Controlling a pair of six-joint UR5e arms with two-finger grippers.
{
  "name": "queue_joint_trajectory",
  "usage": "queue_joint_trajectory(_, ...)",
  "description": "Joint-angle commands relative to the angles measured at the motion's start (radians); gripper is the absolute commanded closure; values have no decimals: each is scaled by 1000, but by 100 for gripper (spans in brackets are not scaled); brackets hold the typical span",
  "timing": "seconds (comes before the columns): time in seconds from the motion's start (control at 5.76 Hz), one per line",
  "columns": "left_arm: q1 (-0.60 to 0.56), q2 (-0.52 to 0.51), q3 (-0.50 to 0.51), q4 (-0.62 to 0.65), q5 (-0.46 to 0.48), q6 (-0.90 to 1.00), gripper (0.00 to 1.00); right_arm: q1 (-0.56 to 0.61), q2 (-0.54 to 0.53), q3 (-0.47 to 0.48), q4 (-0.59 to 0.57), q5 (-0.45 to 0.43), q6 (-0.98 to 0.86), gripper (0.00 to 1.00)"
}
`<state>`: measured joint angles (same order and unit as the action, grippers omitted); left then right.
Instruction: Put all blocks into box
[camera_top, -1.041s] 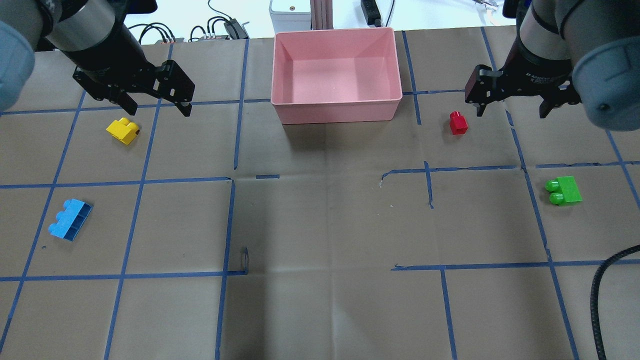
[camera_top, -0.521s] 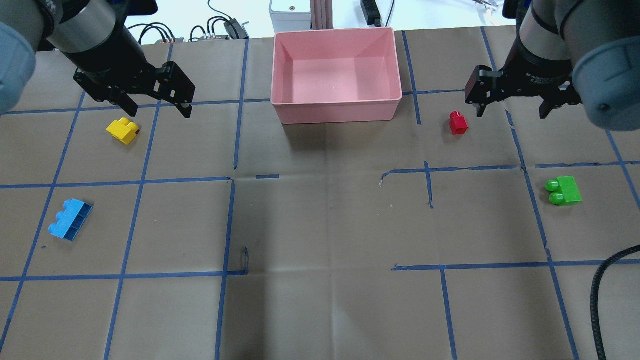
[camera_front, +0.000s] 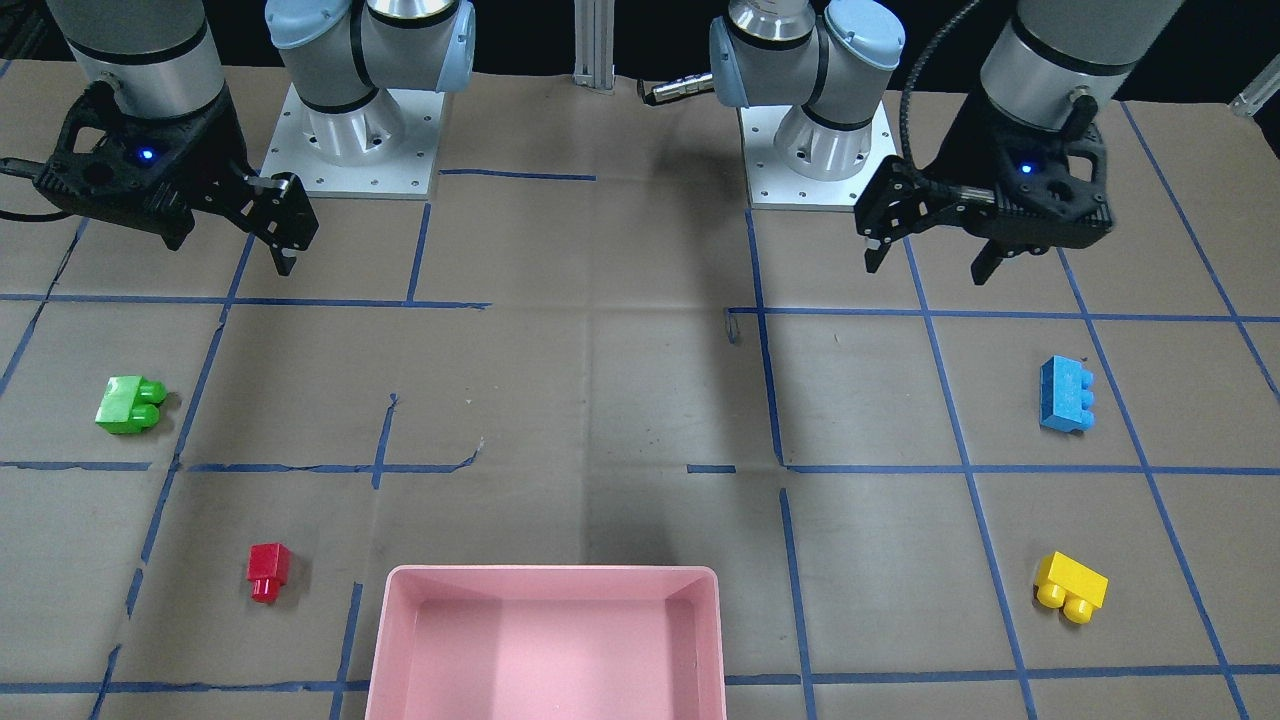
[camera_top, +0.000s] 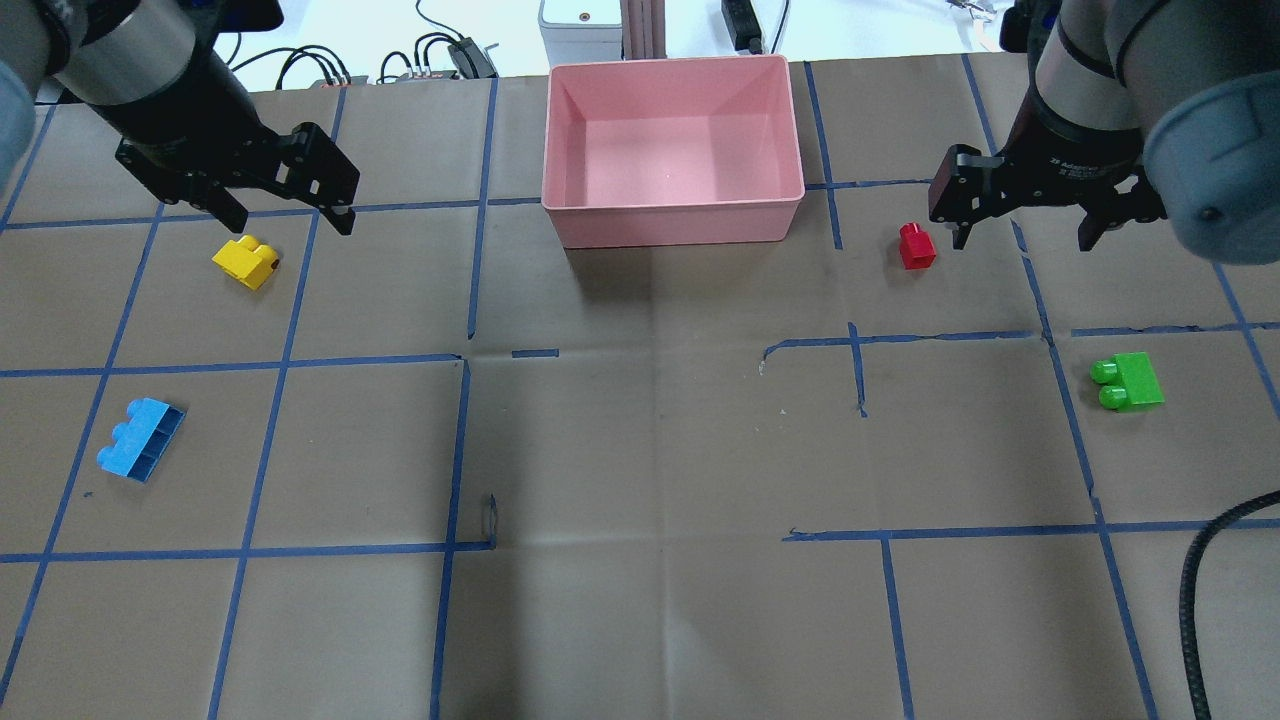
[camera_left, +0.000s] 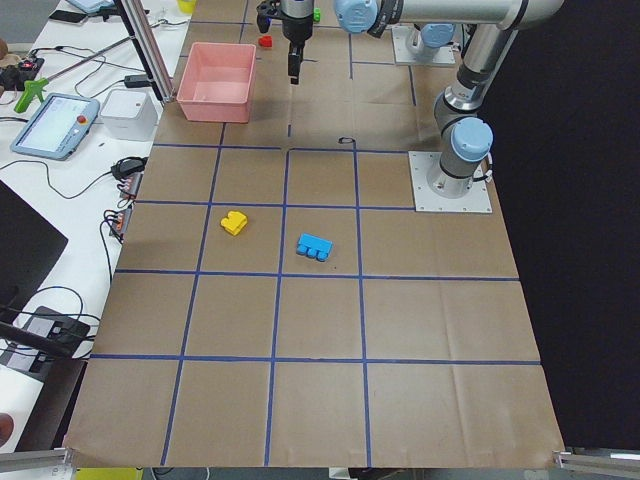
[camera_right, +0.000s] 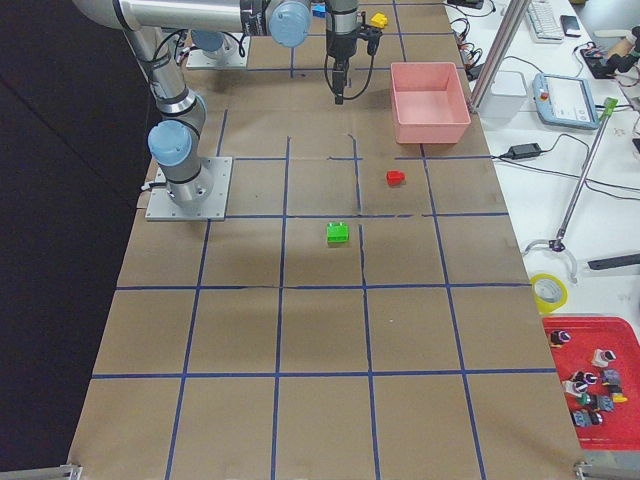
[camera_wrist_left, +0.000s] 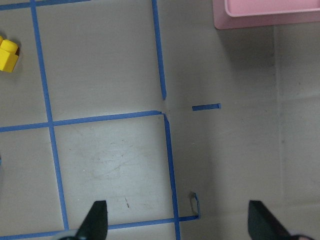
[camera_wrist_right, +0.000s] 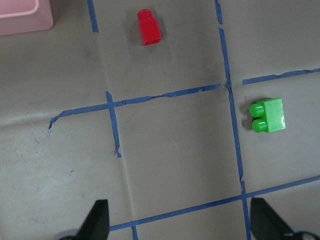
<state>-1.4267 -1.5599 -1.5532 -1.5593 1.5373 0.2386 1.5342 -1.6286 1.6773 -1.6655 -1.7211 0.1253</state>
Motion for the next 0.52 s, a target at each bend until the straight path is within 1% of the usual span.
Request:
queue_joint_trajectory(0.0,191,3,-25,1,1,193,0,0,2,1,4,2,8,0)
queue_joint_trajectory(0.17,316,3,-50,8,0,356,0,-21,9,7,-8,-15,-16,0)
queue_joint_trajectory(0.35,468,-9,-94,15,-5,508,0,-76,9,37,-26,-3,-88,0)
